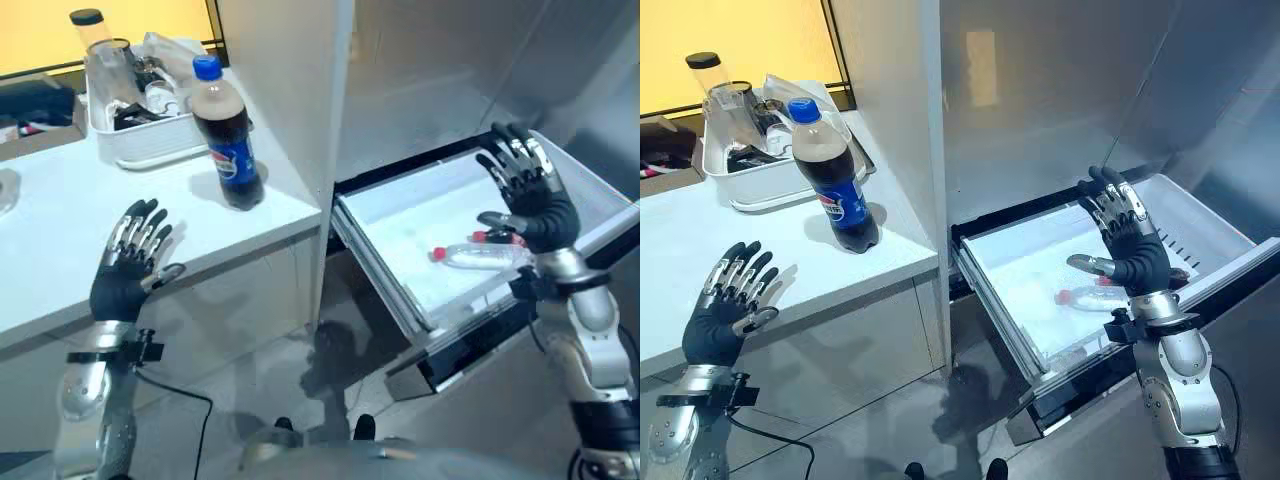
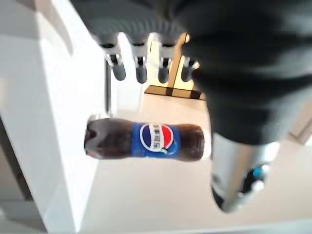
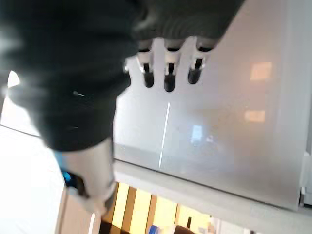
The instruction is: Take the drinks into the refrigerator
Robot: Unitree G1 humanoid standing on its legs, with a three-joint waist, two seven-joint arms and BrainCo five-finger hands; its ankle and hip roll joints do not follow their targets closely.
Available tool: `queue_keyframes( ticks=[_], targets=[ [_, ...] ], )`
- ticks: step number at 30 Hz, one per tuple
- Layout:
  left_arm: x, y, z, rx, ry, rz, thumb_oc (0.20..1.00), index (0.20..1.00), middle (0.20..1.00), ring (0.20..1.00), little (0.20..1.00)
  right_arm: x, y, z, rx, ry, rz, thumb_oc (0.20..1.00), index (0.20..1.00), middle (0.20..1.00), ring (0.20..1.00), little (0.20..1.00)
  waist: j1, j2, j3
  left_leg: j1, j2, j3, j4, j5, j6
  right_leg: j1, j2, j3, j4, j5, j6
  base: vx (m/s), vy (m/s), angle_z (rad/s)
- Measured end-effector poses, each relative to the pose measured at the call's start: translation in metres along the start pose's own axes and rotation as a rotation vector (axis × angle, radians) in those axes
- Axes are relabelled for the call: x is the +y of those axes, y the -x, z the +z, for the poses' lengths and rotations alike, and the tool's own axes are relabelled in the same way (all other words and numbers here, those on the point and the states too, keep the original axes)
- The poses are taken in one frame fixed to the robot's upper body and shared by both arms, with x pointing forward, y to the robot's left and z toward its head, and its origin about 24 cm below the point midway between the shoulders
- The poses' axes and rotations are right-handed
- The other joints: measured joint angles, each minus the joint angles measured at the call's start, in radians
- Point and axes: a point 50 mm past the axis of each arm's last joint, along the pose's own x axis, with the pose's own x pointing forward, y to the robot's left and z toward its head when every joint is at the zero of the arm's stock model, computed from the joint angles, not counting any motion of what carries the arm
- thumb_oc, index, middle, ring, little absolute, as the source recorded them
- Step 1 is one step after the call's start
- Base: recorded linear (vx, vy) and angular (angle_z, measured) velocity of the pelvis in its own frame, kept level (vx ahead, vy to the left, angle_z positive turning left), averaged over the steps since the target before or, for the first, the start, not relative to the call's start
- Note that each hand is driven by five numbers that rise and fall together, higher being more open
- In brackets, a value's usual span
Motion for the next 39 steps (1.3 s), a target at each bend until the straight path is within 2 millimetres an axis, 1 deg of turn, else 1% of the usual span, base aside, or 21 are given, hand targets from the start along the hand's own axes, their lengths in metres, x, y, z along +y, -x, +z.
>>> queue_keyframes(
  ticks=[1, 7, 10, 13, 16, 19, 23, 25, 30, 32, 34, 35, 37, 39],
  targets=[
    [0.0, 0.0, 0.0, 0.0, -0.008, 0.002, 1.0, 1.0, 1.0, 1.0, 1.0, 0.0, 0.0, 0.0, -0.002, 0.0, 0.0, 1.0, 1.0, 1.0, 1.0, 1.0, 0.001, 0.0, 0.001, 0.0, 0.0, -0.001, 0.0, 0.0, 0.0, 0.0, 0.0, 0.0, 0.0, 0.0, 0.0, -0.13, -0.177, 1.6],
    [-0.001, 0.0, -0.003, -0.006, -0.003, 0.052, 1.0, 1.0, 1.0, 1.0, 1.0, 0.001, -0.004, 0.002, -0.019, -0.002, 0.001, 1.0, 1.0, 1.0, 1.0, 1.0, 0.007, -0.003, 0.015, -0.001, 0.0, -0.012, 0.0, 0.0, 0.0, 0.002, 0.0, -0.005, 0.0, -0.004, 0.0, 0.01, -0.01, 0.05],
    [0.0, 0.0, -0.006, 0.008, -0.034, 0.064, 1.0, 1.0, 1.0, 1.0, 1.0, 0.001, -0.004, 0.002, -0.019, -0.002, 0.0, 1.0, 1.0, 1.0, 1.0, 1.0, 0.006, -0.004, 0.017, 0.001, -0.001, -0.015, 0.0, 0.0, 0.0, 0.001, -0.001, -0.008, 0.0, -0.005, 0.001, 0.01, -0.002, 0.02],
    [0.005, -0.003, -0.016, 0.032, -0.045, 0.113, 1.0, 1.0, 1.0, 1.0, 1.0, 0.001, -0.004, 0.002, -0.019, -0.002, -0.002, 1.0, 1.0, 1.0, 1.0, 1.0, 0.006, -0.004, 0.018, 0.002, -0.001, -0.015, 0.0, 0.0, 0.0, 0.001, -0.001, -0.008, 0.0, -0.005, 0.0, 0.0, 0.0, 0.0],
    [0.008, -0.011, -0.02, 0.019, -0.046, 0.15, 1.0, 1.0, 1.0, 1.0, 1.0, 0.0, -0.005, 0.001, -0.016, -0.004, -0.005, 1.0, 1.0, 1.0, 1.0, 1.0, 0.005, -0.004, 0.018, 0.004, -0.001, -0.014, 0.0, 0.0, 0.0, 0.002, -0.001, -0.007, 0.0, -0.005, 0.0, 0.0, 0.0, 0.0],
    [0.013, -0.024, -0.023, 0.01, -0.065, 0.196, 1.0, 1.0, 1.0, 1.0, 1.0, -0.001, -0.007, -0.001, -0.005, -0.005, -0.011, 1.0, 1.0, 1.0, 1.0, 1.0, 0.004, -0.003, 0.018, 0.01, 0.0, -0.004, 0.0, 0.0, 0.0, 0.005, 0.001, -0.001, 0.0, -0.005, 0.0, 0.02, 0.01, -0.05],
    [0.022, -0.034, -0.024, 0.017, -0.118, 0.242, 1.0, 1.0, 1.0, 1.0, 1.0, -0.002, -0.011, -0.002, -0.006, -0.007, -0.016, 1.0, 1.0, 1.0, 1.0, 1.0, -0.02, -0.003, 0.018, 0.018, 0.001, 0.003, 0.0, 0.0, -0.001, 0.009, 0.001, 0.002, 0.0, -0.003, -0.002, 0.02, 0.007, -0.06],
    [0.028, -0.045, -0.024, 0.027, -0.17, 0.25, 1.0, 1.0, 1.0, 1.0, 1.0, -0.001, -0.012, -0.002, -0.003, -0.011, -0.012, 1.0, 1.0, 1.0, 1.0, 1.0, -0.024, -0.003, 0.018, 0.02, 0.002, 0.007, 0.0, 0.0, -0.001, 0.009, 0.003, 0.005, 0.0, -0.002, -0.003, 0.02, 0.005, -0.05],
    [0.032, -0.065, -0.01, -0.022, -0.245, 0.249, 1.0, 1.0, 1.0, 1.0, 1.0, 0.008, -0.016, -0.007, 0.015, -0.036, 0.028, 1.0, 1.0, 1.0, 1.0, 1.0, -0.053, -0.003, 0.017, 0.026, 0.003, 0.012, 0.0, -0.001, -0.001, 0.011, 0.005, 0.016, 0.0, 0.0, -0.005, 0.02, 0.001, -0.06],
    [0.034, -0.075, -0.004, -0.038, -0.288, 0.236, 1.0, 1.0, 1.0, 1.0, 1.0, 0.013, -0.019, -0.009, 0.023, -0.048, 0.05, 1.0, 1.0, 1.0, 1.0, 1.0, -0.054, -0.003, 0.017, 0.036, 0.005, 0.031, 0.0, -0.001, -0.003, 0.013, 0.008, 0.028, 0.0, 0.002, -0.007, 0.02, -0.001, -0.18],
    [0.035, -0.09, 0.003, -0.047, -0.33, 0.211, 1.0, 1.0, 1.0, 1.0, 1.0, 0.017, -0.022, -0.01, 0.022, -0.053, 0.072, 1.0, 1.0, 1.0, 1.0, 1.0, -0.067, -0.004, 0.017, 0.037, 0.007, 0.034, 0.0, -0.002, -0.003, 0.015, 0.009, 0.031, 0.0, 0.004, -0.008, 0.02, -0.008, -0.06],
    [0.037, -0.093, 0.005, -0.048, -0.34, 0.207, 1.0, 1.0, 1.0, 1.0, 1.0, 0.019, -0.024, -0.009, 0.019, -0.058, 0.084, 1.0, 1.0, 1.0, 1.0, 1.0, -0.076, -0.004, 0.017, 0.038, 0.007, 0.036, 0.0, -0.002, -0.003, 0.014, 0.009, 0.032, 0.0, 0.005, -0.008, 0.01, -0.006, -0.07],
    [0.032, -0.101, 0.011, -0.065, -0.35, 0.179, 1.0, 1.0, 1.0, 1.0, 1.0, 0.022, -0.026, -0.01, 0.026, -0.064, 0.1, 1.0, 1.0, 1.0, 1.0, 1.0, -0.075, -0.004, 0.017, 0.037, 0.007, 0.041, 0.0, -0.002, -0.004, 0.009, 0.01, 0.043, 0.0, 0.009, -0.009, 0.0, -0.002, -0.12],
    [0.03, -0.103, 0.011, -0.061, -0.359, 0.162, 1.0, 1.0, 1.0, 1.0, 1.0, 0.022, -0.026, -0.01, 0.027, -0.069, 0.099, 1.0, 1.0, 1.0, 1.0, 1.0, -0.079, -0.004, 0.017, 0.038, 0.007, 0.049, 0.0, -0.002, -0.004, 0.006, 0.011, 0.05, 0.0, 0.011, -0.01, 0.0, -0.007, -0.13]
  ],
)
